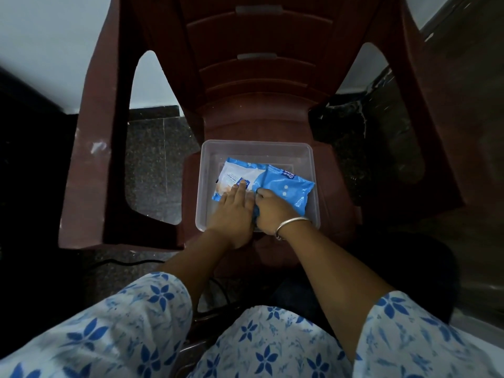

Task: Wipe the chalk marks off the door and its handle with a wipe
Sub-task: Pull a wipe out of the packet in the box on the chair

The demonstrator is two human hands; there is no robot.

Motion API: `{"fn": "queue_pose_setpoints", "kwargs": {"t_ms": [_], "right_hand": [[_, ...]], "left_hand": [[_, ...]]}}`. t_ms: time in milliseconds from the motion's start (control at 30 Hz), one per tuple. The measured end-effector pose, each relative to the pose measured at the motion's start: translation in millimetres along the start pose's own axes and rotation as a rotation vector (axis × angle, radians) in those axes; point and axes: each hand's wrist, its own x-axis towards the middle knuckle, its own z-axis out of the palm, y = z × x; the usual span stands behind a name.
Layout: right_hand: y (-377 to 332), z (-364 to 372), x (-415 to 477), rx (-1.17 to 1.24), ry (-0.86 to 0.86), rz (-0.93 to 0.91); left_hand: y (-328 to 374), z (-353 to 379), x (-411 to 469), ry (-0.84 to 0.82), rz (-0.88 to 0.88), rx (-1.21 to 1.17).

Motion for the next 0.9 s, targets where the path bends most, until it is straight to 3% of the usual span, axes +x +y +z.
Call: {"fn": "queue_pose_setpoints", "kwargs": {"t_ms": [600,667,800,900], "right_hand": [[9.1,3.0,3.6,0.16,-0.028,-0.007],[9.0,1.9,1.7,0.292,-0.026,-0.013],[7.4,-5.9,-7.7,0.842,-0.065,0.136],[11.5,-8.2,-12.3,1.121,-0.082,0.188]], "left_hand": [[0.6,2.1,-1.4,0.001,-0.001,0.04],[0.4,2.6,-1.0,0.003,-0.001,0.039],[-0.9,4.1,-0.7,0.012,0.0,0.039],[-1.7,5.3,-1.2,0.014,-0.002,0.036]]}}
